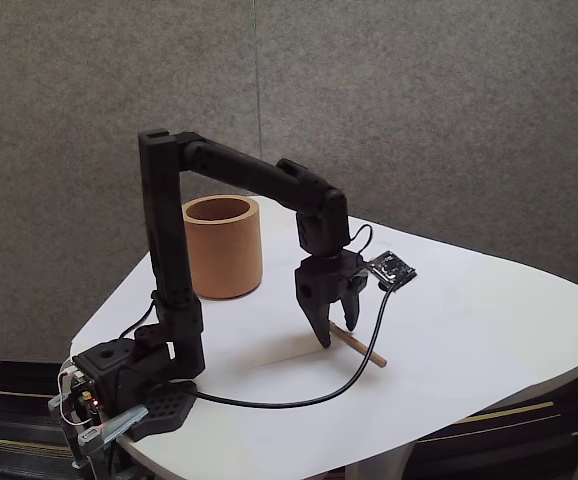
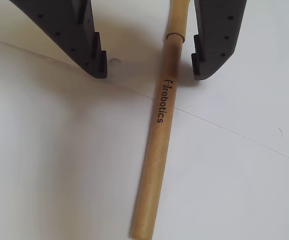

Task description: Grab the pen and put it in the pen holder.

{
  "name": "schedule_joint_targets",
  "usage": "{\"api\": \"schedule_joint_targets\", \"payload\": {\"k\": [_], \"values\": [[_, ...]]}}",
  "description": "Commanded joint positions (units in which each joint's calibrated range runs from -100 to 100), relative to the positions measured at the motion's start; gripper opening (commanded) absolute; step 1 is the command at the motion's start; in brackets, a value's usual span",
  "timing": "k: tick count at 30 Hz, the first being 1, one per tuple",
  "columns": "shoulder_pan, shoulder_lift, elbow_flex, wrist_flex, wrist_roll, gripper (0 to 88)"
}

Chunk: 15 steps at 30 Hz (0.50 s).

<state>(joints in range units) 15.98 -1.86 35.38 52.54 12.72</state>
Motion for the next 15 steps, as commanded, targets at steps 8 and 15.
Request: {"api": "schedule_joint_targets", "payload": {"k": [8,15], "values": [[0.0,-3.4,2.6,-1.6,-0.2,23.8],[0.2,-12.8,8.6,-7.0,-0.2,23.8]]}}
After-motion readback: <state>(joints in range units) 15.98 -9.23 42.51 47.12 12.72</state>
